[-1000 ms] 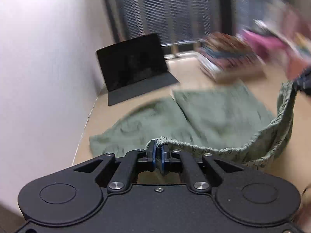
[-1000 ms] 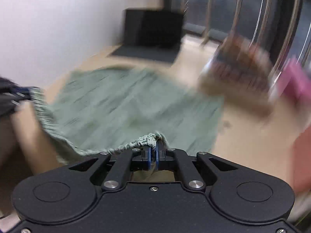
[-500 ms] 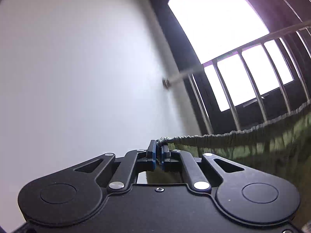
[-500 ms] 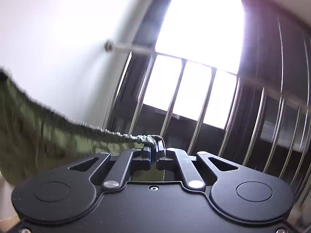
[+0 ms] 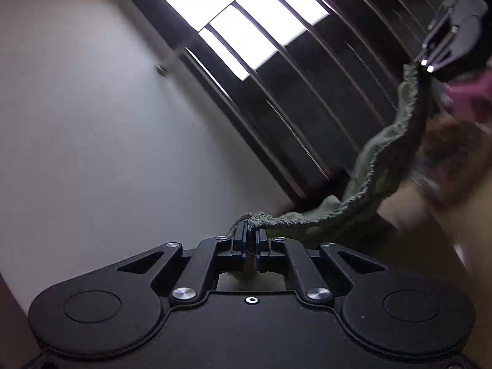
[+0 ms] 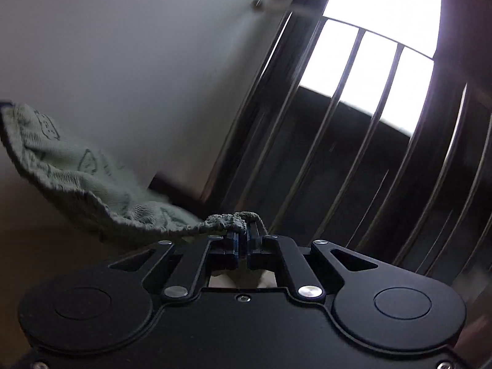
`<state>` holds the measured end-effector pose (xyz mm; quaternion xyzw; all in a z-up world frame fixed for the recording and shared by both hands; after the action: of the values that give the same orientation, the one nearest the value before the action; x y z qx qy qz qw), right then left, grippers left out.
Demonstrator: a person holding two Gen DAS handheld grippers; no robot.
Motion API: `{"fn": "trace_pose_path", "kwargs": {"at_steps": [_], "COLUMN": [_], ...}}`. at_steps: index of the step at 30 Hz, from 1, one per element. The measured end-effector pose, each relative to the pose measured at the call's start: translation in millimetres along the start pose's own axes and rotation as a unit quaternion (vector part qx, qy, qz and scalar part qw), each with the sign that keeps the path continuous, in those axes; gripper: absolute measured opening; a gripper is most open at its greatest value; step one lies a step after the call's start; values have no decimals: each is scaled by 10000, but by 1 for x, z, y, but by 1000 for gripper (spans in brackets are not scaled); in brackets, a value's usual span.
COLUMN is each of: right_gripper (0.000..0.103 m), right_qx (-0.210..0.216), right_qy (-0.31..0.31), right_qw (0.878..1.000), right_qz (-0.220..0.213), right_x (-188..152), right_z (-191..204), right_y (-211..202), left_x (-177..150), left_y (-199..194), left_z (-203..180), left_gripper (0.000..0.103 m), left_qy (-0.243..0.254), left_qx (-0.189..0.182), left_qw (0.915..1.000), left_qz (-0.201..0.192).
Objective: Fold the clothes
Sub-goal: 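Lift and shake the garment again with both grippers, then lower it, then lay the garment flat on the table and open both grippers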
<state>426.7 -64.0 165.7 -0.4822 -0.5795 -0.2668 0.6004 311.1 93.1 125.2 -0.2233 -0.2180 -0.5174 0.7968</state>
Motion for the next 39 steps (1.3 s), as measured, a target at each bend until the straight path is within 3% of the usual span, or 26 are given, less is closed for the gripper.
{"fn": "trace_pose_path", "kwargs": {"at_steps": [4, 7, 9, 13, 20, 21, 23, 25, 26, 27, 28, 31, 34, 37, 39], "right_gripper": [4, 4, 4, 4, 5, 8, 13, 34, 39, 51, 56, 65, 67, 67, 66], "right_qx": [331, 426, 351, 239, 250, 241, 269, 318, 355, 400, 448, 635, 714, 729, 757], "right_qy": [372, 929, 1300, 1872, 2168, 2177, 2122, 2228, 2325, 2409, 2488, 2567, 2411, 1922, 1672], "right_qw": [9946, 9850, 9780, 9669, 9556, 9534, 9481, 9449, 9435, 9429, 9423, 9466, 9564, 9688, 9700], "right_qz": [909, 1391, 1591, 1716, 1978, 2077, 2354, 2376, 2336, 2267, 2193, 1847, 1488, 1388, 1592], "right_x": [-121, -191, -222, -253, -267, -271, -281, -284, -280, -273, -266, -231, -189, -153, -145], "right_z": [14, 20, 22, 20, 23, 23, 23, 18, 13, 5, -2, -20, -35, -30, -15], "right_y": [-1, -15, -22, -38, -78, -82, -82, -88, -92, -97, -102, -115, -102, -52, -8], "left_x": [-66, -105, -120, -144, -144, -145, -146, -147, -149, -151, -153, -155, -146, -135, -131], "left_y": [-24, -35, -38, -51, -58, -60, -65, -67, -70, -74, -77, -74, -42, 15, 57], "left_z": [-95, -140, -155, -164, -167, -167, -164, -153, -143, -131, -118, -69, -30, -20, -34], "left_gripper": [6, 6, 6, 6, 6, 7, 17, 41, 46, 56, 66, 86, 86, 84, 61], "left_qy": [-159, -375, -430, -565, -497, -476, -463, -603, -749, -950, -1158, -1738, -1873, -1611, -1471], "left_qx": [-966, -1403, -1516, -1637, -1758, -1807, -1921, -2113, -2209, -2296, -2369, -2424, -2088, -1895, -2003], "left_qw": [9936, 9842, 9794, 9726, 9701, 9690, 9666, 9636, 9616, 9593, 9566, 9495, 9567, 9657, 9643], "left_qz": [570, 1014, 1264, 1553, 1599, 1618, 1631, 1523, 1444, 1343, 1240, 980, 774, 740, 910]}}
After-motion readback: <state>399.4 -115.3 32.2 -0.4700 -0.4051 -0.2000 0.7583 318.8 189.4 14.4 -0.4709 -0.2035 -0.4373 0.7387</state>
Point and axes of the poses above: each gripper's, at about its wrist camera, not at the fingertips, and y roughly the way its jaws point, z to its left, x to its top, the point moved 8 cm from there along y, roughly the way its jaws point, and after that the axes turned 15 degrees about y, right-handed, at the moved point
